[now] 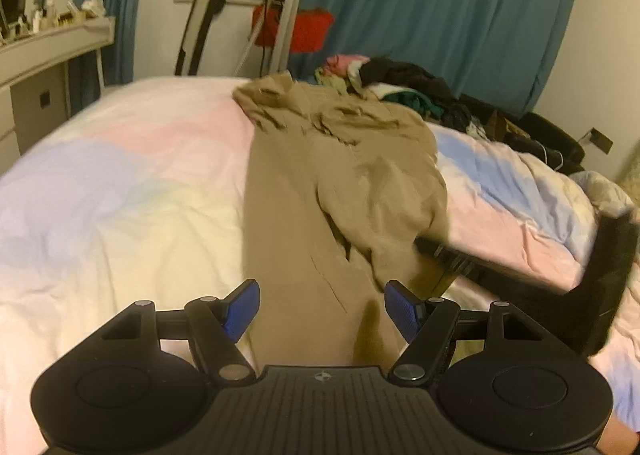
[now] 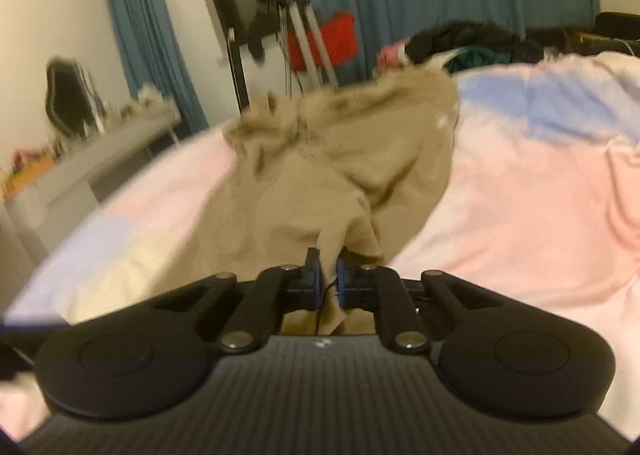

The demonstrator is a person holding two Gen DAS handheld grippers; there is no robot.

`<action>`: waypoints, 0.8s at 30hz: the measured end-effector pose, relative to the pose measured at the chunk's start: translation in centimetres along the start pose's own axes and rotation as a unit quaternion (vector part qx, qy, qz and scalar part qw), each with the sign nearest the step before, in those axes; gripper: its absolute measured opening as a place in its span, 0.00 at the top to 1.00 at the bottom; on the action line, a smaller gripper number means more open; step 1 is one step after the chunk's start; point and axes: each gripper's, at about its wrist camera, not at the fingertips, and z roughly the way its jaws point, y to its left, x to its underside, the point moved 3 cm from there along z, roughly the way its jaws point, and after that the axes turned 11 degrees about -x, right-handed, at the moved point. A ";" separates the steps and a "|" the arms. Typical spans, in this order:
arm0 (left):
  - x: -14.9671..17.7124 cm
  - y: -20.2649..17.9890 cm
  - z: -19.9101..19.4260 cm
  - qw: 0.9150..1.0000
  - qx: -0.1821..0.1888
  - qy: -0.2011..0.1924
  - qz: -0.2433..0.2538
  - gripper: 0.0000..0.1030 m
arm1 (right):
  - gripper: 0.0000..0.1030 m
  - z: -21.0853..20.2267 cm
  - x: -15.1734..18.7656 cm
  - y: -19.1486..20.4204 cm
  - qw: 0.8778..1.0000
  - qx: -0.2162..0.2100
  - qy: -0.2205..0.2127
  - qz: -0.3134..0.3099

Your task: Fold clothes

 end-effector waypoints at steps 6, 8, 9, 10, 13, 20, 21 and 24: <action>1.3 -1.4 0.9 0.998 -0.024 -0.006 0.053 0.33 | 0.93 -7.3 -3.7 -0.2 0.995 0.022 -0.091 0.041; 1.5 -1.5 1.2 0.998 -0.035 -0.012 0.060 0.43 | 0.93 -10.0 -4.1 -0.8 0.992 0.043 -0.111 0.049; 1.5 -1.4 1.3 0.998 -0.036 -0.007 0.057 0.56 | 0.93 -11.3 -4.2 -1.1 0.990 0.055 -0.119 0.052; 1.4 -1.3 1.5 0.998 -0.036 -0.002 0.053 0.63 | 0.93 -12.3 -4.1 -1.5 0.989 0.066 -0.120 0.057; 1.2 -0.3 1.7 1.000 -0.007 0.023 0.009 0.89 | 0.93 -14.2 -3.7 -3.2 0.987 0.093 -0.101 0.082; 1.3 0.5 -0.1 0.998 0.038 0.035 -0.038 0.79 | 0.93 -14.9 0.7 -6.0 0.975 0.124 -0.004 0.187; 1.4 0.3 -0.5 0.998 0.047 0.034 -0.038 0.69 | 0.93 -14.7 1.1 -5.9 0.974 0.124 0.005 0.191; 1.8 -0.9 -0.9 0.997 0.059 0.031 -0.022 0.59 | 0.91 -14.9 1.3 -4.6 0.977 0.131 0.002 0.167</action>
